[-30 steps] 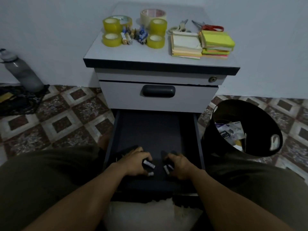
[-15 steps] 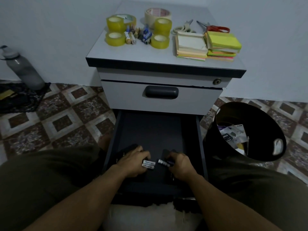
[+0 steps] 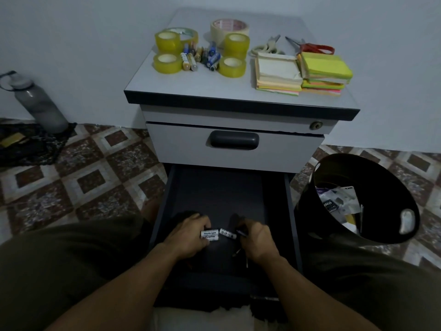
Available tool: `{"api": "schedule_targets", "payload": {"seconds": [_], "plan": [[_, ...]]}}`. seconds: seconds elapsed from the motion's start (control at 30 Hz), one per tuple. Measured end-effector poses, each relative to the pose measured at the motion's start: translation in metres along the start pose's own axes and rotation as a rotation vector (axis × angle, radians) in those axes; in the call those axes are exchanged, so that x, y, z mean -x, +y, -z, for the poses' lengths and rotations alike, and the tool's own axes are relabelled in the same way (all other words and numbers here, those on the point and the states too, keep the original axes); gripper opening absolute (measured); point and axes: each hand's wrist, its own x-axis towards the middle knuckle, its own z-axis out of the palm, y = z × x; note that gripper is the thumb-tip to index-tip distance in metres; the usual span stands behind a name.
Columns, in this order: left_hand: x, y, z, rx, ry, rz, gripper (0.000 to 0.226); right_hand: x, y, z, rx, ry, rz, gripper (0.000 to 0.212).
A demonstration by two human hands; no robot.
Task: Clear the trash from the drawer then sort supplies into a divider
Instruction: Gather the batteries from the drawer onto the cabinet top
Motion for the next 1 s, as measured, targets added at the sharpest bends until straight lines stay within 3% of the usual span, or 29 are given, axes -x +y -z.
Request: {"api": "schedule_targets", "payload": {"seconds": [0.17,0.3,0.47,0.83,1.0], "plan": [[-0.001,-0.002,0.0,0.03,0.023,-0.014,0.022,-0.005,-0.01,0.002,-0.137,0.087,0.019,0.016],[-0.003,-0.004,-0.001,0.024,0.032,-0.03,0.02,-0.005,-0.014,-0.008,-0.126,-0.012,0.074,0.005],[-0.006,-0.008,-0.003,0.058,0.042,0.001,0.026,-0.005,-0.012,-0.016,0.079,-0.083,0.248,0.028],[-0.011,-0.013,-0.006,0.061,0.027,0.058,0.015,-0.008,-0.01,-0.01,-0.006,-0.033,0.07,0.013],[-0.007,-0.011,-0.004,0.117,0.045,0.012,0.027,-0.003,-0.013,-0.005,-0.116,-0.027,0.021,0.014]]}}
